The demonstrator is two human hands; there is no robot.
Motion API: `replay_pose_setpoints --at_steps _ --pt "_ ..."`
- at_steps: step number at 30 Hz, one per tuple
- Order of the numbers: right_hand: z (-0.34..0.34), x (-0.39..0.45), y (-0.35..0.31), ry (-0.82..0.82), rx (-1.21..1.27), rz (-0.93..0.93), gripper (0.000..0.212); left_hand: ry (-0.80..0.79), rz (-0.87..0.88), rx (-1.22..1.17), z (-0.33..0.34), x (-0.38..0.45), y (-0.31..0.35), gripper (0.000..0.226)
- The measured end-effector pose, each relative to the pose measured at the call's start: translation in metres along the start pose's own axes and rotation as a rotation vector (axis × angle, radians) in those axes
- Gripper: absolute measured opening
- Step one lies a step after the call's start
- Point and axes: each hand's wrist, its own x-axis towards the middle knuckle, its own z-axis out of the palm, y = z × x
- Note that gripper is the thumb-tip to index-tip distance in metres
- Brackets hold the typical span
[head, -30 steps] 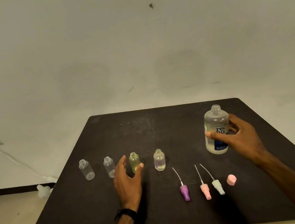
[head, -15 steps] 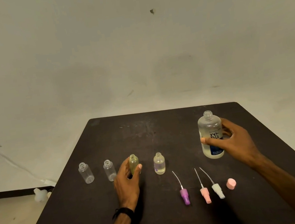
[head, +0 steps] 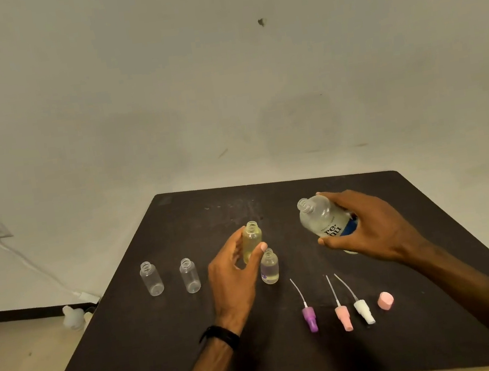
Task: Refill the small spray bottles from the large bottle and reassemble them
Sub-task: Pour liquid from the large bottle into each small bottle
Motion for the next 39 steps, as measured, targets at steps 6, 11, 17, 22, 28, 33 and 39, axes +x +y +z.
replay_pose_setpoints --at_steps 6,11,17,22,28,33,39 --pt "-0.012 0.017 -0.017 -0.033 -0.164 -0.110 0.082 -0.029 0.018 0.033 0.008 -0.001 0.012 0.049" --pt "-0.023 0.025 -0.029 -0.026 -0.285 -0.169 0.082 -0.043 0.039 0.037 0.012 -0.001 0.021 0.050" --pt "-0.029 0.031 -0.032 -0.067 -0.342 -0.207 0.082 -0.046 0.072 0.078 0.014 -0.002 0.025 0.052" --pt "-0.031 0.033 -0.034 -0.084 -0.374 -0.221 0.084 -0.051 0.070 0.100 0.015 -0.002 0.025 0.052" --pt "-0.029 0.033 -0.034 -0.111 -0.401 -0.230 0.084 -0.054 0.073 0.119 0.016 -0.003 0.025 0.053" --pt "-0.030 0.033 -0.035 -0.129 -0.429 -0.223 0.085 -0.049 0.054 0.115 0.018 -0.003 0.023 0.053" --pt "-0.035 0.034 -0.037 -0.137 -0.473 -0.235 0.084 -0.056 0.040 0.096 0.019 -0.004 0.024 0.052"
